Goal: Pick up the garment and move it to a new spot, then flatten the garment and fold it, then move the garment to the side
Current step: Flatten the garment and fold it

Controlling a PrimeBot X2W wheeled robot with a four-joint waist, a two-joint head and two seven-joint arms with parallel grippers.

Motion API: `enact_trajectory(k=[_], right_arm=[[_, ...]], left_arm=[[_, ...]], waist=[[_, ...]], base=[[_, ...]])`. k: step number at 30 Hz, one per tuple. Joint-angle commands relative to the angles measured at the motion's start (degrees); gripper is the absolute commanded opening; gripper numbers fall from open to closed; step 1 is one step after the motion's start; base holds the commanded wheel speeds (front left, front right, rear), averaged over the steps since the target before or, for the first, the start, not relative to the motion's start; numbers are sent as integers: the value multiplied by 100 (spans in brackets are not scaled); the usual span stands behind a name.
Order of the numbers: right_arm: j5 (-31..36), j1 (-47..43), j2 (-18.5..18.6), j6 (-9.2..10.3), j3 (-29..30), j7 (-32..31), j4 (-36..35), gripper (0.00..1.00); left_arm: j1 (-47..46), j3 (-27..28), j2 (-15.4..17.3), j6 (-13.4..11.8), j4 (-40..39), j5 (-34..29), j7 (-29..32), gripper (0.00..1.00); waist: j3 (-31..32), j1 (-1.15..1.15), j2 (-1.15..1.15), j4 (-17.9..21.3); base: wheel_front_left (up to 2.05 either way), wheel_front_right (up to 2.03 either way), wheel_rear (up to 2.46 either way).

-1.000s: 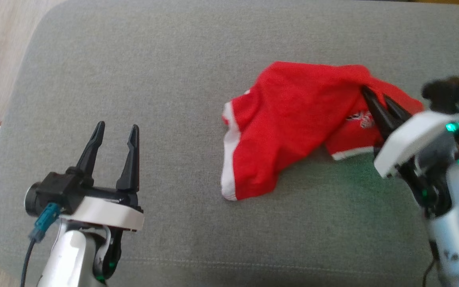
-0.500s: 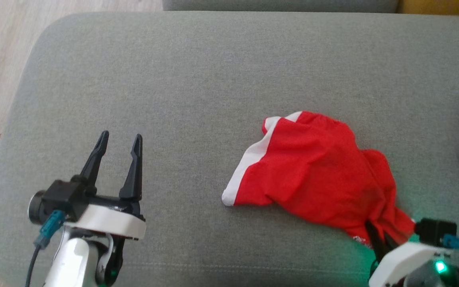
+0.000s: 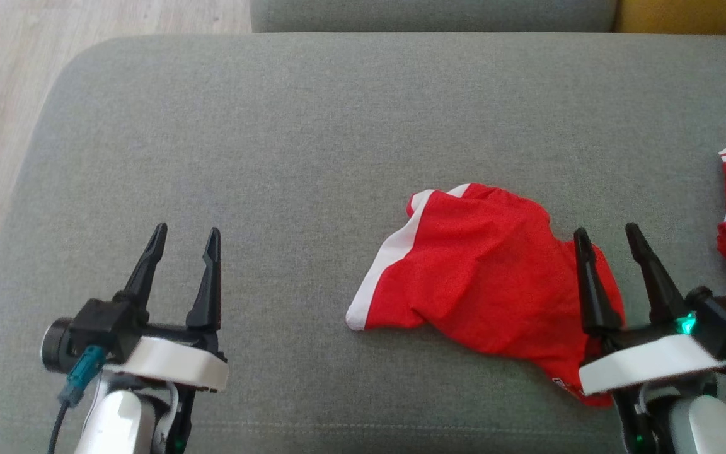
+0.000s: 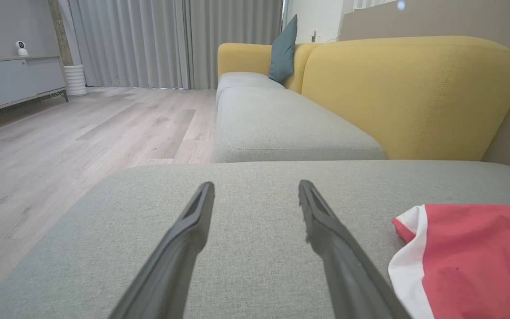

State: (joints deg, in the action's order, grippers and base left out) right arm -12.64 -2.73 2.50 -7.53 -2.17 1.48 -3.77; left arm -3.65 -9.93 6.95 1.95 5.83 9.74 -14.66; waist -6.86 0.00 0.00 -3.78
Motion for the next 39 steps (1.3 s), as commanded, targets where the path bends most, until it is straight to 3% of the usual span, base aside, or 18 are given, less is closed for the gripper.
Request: enact_trajectory(k=[1,21,26,28,31,39], right_arm=[[51,208,39,4,-164,2,-238,100],[143,264,114,4,-170,-368,-351,100],[12,890,653,4,-835,-771,-72,100],[-146,1482,1077,4,-1397,-1078,168,100],[-333,1890,1306,4,-1754,-1335,391,100],[-1097,2951,1909,4,-2775,-2800,1386,100]], left_arm=[[-139,259,78,-40,-210,-11,-34,100],[-137,190,118,-56,-215,-2,-34,100],[-268,178,112,-39,-268,9,-34,100],[-386,154,99,-3,-289,6,-34,100],[-467,146,90,24,-290,4,-34,100],[-705,193,51,95,-214,6,-34,100]], waist=[[22,0,0,4],[-7,0,0,-24],[-239,0,0,-38],[-414,0,0,-92],[-501,0,0,-134],[-742,0,0,-330]], base=[[0,0,0],[0,0,0],[0,0,0],[0,0,0],[0,0,0],[0,0,0]])
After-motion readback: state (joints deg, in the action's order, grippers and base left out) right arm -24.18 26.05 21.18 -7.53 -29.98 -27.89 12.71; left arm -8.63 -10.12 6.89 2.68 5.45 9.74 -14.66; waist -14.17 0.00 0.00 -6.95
